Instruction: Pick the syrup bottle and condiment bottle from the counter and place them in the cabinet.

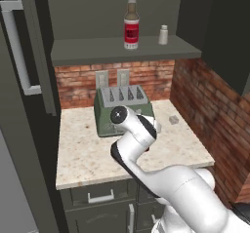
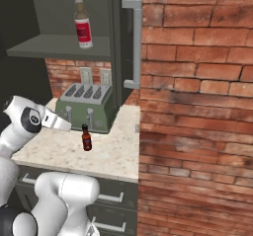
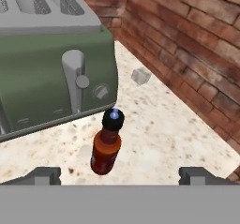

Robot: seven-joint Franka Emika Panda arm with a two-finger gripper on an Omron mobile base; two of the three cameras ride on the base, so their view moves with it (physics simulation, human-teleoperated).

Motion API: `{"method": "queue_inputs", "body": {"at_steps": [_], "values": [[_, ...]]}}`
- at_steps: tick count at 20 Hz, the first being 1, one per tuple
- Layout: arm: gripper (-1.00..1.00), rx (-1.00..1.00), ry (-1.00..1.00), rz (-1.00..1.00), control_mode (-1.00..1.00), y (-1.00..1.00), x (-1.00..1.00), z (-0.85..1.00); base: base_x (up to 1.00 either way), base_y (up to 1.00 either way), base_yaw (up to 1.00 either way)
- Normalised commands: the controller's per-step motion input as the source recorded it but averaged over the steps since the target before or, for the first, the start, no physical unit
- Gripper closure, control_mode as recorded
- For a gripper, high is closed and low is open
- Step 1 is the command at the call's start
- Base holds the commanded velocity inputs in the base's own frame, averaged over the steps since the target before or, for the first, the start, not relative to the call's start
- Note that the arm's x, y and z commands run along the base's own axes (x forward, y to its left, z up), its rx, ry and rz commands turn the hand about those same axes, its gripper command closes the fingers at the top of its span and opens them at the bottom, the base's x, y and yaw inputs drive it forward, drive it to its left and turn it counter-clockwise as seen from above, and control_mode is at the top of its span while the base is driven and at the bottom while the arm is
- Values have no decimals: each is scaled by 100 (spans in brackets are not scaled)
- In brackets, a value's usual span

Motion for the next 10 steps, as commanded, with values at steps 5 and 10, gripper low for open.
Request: {"method": "queue_inputs", "body": {"at_steps": [5,10], "values": [[-100,7,-5,4,-100,-13,0,-8,0,0,0],[-100,13,-4,2,-100,-2,0,-17,0,0,0]]}}
